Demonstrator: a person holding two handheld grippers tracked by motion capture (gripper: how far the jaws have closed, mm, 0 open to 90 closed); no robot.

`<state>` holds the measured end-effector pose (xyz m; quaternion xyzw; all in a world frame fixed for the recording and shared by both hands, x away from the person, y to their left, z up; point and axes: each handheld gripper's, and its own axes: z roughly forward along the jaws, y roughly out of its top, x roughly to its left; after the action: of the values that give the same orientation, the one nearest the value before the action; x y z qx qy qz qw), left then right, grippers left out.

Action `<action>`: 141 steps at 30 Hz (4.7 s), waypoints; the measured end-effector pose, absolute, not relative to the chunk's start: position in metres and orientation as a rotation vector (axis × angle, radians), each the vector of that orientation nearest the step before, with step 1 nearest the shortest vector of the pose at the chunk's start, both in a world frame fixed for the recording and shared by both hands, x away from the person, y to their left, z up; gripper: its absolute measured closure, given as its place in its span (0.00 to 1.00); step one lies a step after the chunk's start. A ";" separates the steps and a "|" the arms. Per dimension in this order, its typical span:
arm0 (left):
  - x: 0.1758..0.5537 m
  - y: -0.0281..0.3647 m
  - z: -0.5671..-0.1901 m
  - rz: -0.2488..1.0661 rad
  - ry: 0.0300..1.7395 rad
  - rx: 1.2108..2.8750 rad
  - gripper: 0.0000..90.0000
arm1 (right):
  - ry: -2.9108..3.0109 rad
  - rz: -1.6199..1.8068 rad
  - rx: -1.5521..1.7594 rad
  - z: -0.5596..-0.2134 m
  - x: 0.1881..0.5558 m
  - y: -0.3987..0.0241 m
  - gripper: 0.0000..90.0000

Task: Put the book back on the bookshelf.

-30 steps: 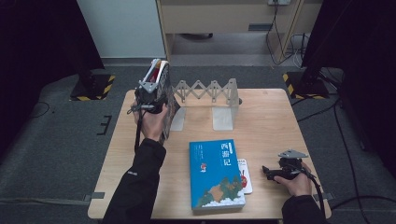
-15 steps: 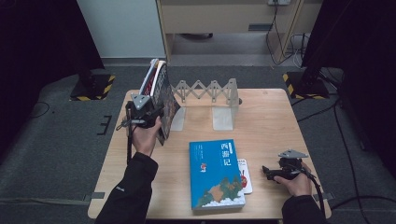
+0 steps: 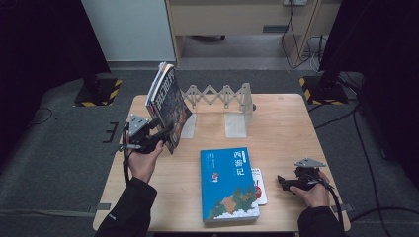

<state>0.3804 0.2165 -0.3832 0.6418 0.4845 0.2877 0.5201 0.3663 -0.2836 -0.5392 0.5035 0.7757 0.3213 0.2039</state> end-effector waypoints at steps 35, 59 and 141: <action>0.357 0.172 -0.484 0.292 1.077 1.806 0.31 | 2.157 1.170 1.355 -0.496 0.350 -0.240 0.29; 0.369 0.150 -0.521 0.074 1.115 1.863 0.21 | 2.339 1.287 1.292 -0.498 0.344 -0.188 0.30; 0.378 0.145 -0.521 -0.189 1.143 1.675 0.44 | 2.359 1.424 1.427 -0.519 0.351 -0.176 0.28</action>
<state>0.3777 0.1453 -0.5210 0.6999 0.4777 -0.0788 0.5250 0.3509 -0.1763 -0.5187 0.4598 0.7601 0.4588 0.0191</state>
